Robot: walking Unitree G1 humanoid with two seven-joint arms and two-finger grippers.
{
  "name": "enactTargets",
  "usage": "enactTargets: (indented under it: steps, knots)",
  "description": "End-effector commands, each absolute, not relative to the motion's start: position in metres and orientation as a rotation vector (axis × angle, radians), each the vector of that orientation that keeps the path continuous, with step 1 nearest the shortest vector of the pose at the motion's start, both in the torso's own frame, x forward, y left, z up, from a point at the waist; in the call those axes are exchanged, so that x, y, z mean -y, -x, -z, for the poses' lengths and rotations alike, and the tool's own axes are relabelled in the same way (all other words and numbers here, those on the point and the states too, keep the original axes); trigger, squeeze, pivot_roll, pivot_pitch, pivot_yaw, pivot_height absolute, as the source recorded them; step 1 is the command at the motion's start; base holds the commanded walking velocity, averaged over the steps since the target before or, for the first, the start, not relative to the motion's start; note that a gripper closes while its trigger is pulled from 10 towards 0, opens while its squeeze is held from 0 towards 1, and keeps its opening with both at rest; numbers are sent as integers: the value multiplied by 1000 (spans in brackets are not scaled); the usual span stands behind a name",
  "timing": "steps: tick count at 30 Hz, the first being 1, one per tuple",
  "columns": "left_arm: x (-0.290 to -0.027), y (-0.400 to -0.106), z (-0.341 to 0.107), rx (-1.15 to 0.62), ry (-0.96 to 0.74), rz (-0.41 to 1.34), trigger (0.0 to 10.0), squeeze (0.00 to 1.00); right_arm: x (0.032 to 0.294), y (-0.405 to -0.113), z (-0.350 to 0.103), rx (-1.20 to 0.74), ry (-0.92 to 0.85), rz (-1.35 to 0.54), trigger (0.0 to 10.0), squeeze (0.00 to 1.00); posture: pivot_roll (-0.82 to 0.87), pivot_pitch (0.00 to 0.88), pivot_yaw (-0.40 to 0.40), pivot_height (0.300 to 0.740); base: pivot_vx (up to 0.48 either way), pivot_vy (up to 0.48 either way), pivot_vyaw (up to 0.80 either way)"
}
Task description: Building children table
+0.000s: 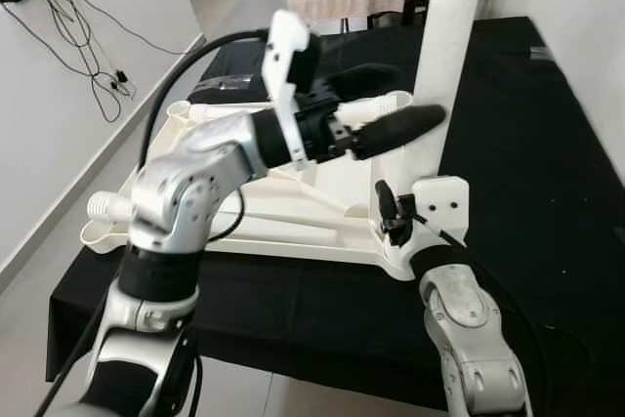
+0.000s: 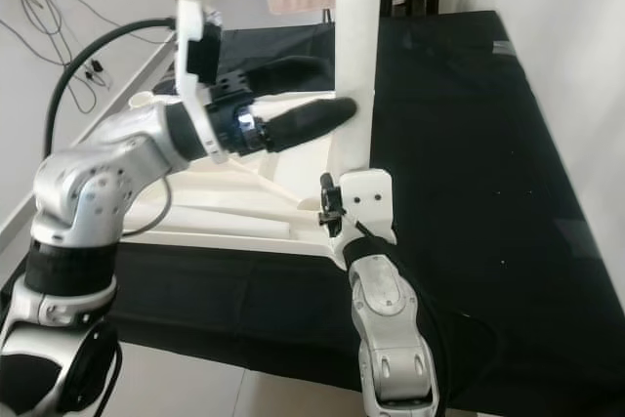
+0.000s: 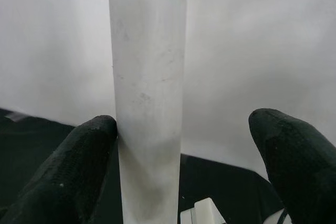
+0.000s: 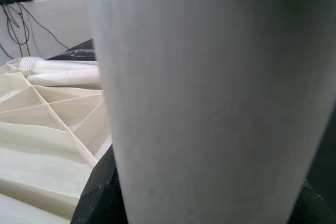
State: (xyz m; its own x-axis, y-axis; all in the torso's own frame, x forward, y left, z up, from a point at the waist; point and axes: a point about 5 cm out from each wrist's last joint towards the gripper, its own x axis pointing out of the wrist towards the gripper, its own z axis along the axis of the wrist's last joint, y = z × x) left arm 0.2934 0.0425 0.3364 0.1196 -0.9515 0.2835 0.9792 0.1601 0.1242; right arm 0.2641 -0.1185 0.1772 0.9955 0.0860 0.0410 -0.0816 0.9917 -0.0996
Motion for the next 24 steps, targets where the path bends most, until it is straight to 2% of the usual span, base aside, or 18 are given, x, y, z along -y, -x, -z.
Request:
enactTargets:
  steps: [1,15,16,24]
  knots:
    - [-41,-298,-332,299,88,1443,10000,0,106,-260,-150,-97,74,-150,10000,0,-10,102,159,740,0,0,0]
    - [-26,-318,-335,288,41,1408,10000,0,101,-259,-154,-63,75,-195,10000,0,-18,103,162,740,0,0,0]
    - [-24,-319,-334,283,44,1404,0,0,101,-259,-155,-59,73,-196,10000,0,-20,103,163,740,0,0,0]
    - [-13,-310,-330,277,68,1464,0,0,102,-260,-155,-48,60,-204,10000,0,-18,97,157,740,0,0,0]
